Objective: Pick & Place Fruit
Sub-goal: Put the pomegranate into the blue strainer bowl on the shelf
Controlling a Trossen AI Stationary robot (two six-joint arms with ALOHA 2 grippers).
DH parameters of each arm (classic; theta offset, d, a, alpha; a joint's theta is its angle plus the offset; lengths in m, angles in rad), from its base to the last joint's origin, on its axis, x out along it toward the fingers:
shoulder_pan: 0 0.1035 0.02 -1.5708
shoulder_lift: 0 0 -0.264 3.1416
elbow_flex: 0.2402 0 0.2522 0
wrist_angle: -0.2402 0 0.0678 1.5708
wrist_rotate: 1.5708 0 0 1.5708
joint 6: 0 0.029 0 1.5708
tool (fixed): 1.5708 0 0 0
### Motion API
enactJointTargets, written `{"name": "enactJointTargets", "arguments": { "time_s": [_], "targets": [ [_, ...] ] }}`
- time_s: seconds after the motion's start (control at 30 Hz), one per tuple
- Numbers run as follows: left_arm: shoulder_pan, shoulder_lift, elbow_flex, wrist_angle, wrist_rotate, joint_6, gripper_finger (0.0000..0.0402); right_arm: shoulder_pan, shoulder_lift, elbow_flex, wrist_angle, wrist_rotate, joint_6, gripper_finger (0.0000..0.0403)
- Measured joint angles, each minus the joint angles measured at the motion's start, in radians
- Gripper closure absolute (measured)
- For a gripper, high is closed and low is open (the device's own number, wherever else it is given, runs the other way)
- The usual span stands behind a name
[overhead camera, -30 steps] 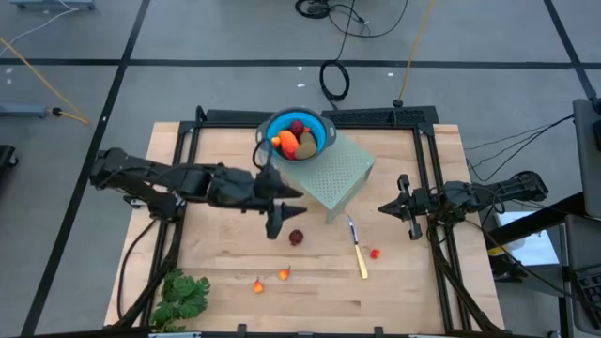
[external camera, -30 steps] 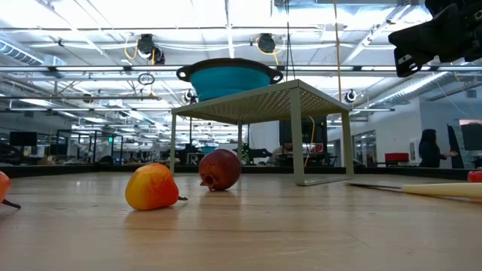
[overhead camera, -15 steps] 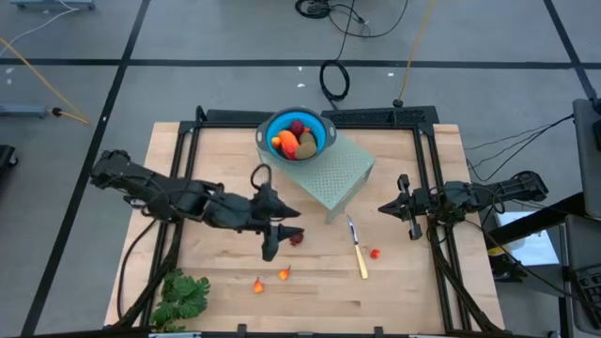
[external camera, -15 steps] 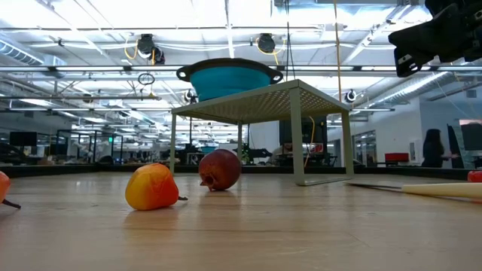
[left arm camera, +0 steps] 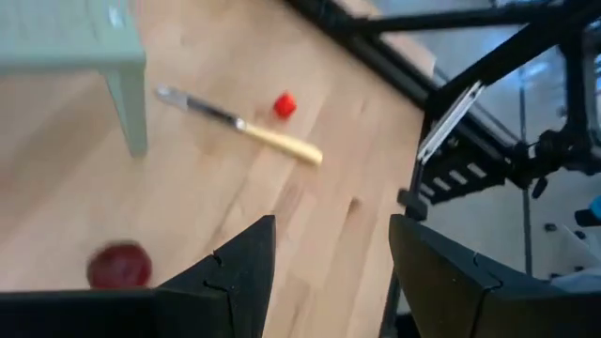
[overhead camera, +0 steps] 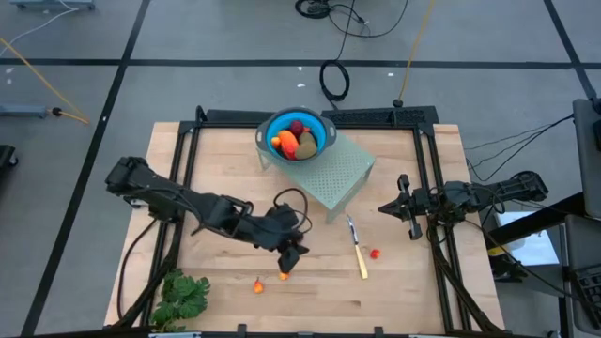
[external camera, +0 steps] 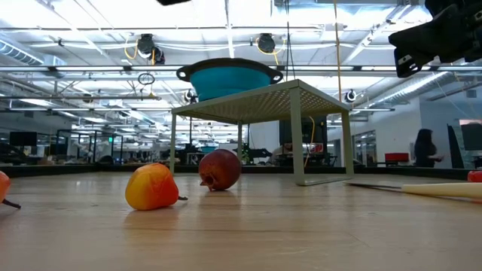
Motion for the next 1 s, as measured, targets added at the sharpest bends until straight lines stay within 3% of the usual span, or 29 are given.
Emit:
{"name": "enactJointTargets", "arguments": {
  "time_s": [0.6, 1.0],
  "targets": [
    [0.038, 0.131, -0.001, -0.129, 0.062, -0.298, 0.0192, 0.000, 0.002, 0.000, -0.009, 0.000, 0.001, 0.0403],
    [0.092, 0.244, -0.001, -0.138, 0.063, -0.355, 0.0192, 0.000, 0.014, 0.001, -0.021, -0.002, 0.002, 0.0403]
  ]
}}
